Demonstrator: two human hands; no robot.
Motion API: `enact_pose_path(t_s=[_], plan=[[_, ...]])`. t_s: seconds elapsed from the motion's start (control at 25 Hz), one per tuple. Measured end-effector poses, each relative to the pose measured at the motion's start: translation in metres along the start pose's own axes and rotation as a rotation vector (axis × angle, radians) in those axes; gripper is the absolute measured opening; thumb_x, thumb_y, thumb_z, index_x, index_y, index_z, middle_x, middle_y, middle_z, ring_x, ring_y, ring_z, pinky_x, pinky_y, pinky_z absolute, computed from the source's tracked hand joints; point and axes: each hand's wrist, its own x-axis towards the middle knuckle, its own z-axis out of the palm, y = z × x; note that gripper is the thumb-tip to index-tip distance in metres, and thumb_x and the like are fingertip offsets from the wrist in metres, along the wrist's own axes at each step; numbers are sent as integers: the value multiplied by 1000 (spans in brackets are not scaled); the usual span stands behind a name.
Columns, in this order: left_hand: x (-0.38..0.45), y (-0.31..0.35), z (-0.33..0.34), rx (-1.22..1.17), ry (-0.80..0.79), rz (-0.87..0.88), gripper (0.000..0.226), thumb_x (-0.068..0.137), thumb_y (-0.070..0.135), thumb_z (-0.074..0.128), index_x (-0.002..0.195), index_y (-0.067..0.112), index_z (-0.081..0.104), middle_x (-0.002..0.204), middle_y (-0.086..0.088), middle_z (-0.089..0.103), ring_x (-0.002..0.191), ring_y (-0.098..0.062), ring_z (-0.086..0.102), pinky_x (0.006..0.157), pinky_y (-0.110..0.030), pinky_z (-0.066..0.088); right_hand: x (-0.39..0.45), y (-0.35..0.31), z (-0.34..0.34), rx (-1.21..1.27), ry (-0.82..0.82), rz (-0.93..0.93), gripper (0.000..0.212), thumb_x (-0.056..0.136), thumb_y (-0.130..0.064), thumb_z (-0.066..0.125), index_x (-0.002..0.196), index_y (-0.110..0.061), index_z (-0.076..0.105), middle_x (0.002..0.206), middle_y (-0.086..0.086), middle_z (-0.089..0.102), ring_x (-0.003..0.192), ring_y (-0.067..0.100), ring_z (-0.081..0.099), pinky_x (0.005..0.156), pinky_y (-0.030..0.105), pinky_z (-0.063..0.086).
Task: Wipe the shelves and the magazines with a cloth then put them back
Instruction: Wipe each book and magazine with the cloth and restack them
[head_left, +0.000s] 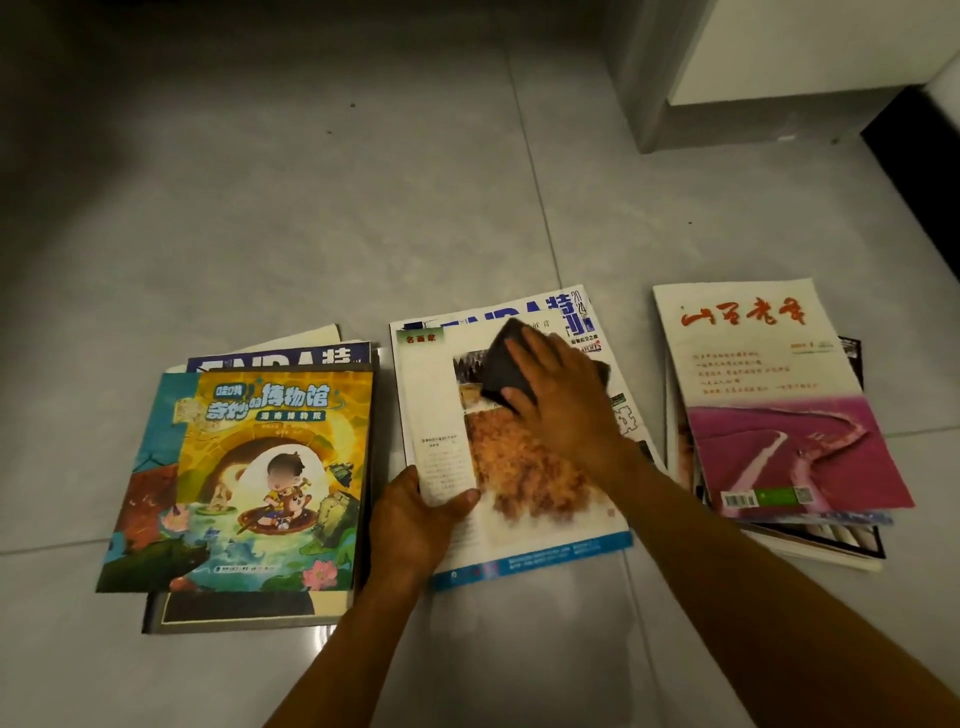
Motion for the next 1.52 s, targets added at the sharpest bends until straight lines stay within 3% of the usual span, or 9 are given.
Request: enact_pose_path(t_s=[0.08,0.28,0.4,0.48,0.8,0.92,1.04,1.32,1.52], plan=[[0,2,2,10,14,4,43,73,29,81,105,17,56,116,-3,66,93,-20,64,61,-25,53,26,22,-7,46,21,164,64,98,-47,42,152,-25,16,160,2,14,143,30,21,114,50,25],[-3,5,0,60,18,38,45,76,29,79,108,20,49,117,-2,61,87,-12,54,52,-13,39,13,10,-10,99,41,254,61,98,-39,46,151,-21,23,156,9,26,138,32,31,111,49,31],[-2,4,-1,26,1,59,46,76,28,79,109,21,49,117,0,61,86,-10,55,53,-13,41,-64,2,-4,-19,98,340,61,90,-38,58,143,-17,38,133,14,53,113,36,48,88,49,48],[0,3,-1,21,-7,67,46,75,29,79,109,22,48,117,0,61,88,-11,56,55,-13,44,-90,-4,-2,-54,84,357,63,85,-32,66,140,-11,43,129,14,56,104,38,51,80,48,50],[-3,3,0,50,5,53,47,75,32,79,110,23,47,117,0,61,89,-13,57,61,-20,48,51,3,-40,31,121,374,45,96,-34,52,137,-18,46,131,11,55,114,33,44,91,40,41],[-6,3,-1,24,2,51,47,75,32,79,109,23,49,115,2,61,84,-9,56,56,-15,45,5,12,-21,11,172,229,50,94,-39,54,139,-19,46,132,11,56,103,35,50,82,42,45],[-4,7,-1,35,11,51,45,75,32,79,108,24,49,108,8,58,81,-7,55,52,-12,41,-84,33,-3,54,319,246,52,90,-44,47,132,-14,56,124,11,63,91,38,54,73,41,47],[-4,3,2,18,14,31,46,74,30,80,108,22,50,118,-3,63,99,-24,64,73,-35,56,-164,-12,26,-40,236,370,61,90,-54,32,136,-21,54,144,9,48,104,38,49,78,48,49],[-7,10,-3,67,-2,31,48,75,28,80,109,21,47,123,-8,59,109,-29,59,87,-45,54,-176,-18,19,-99,137,244,65,94,-61,16,137,-27,52,146,3,45,113,37,48,84,51,44]])
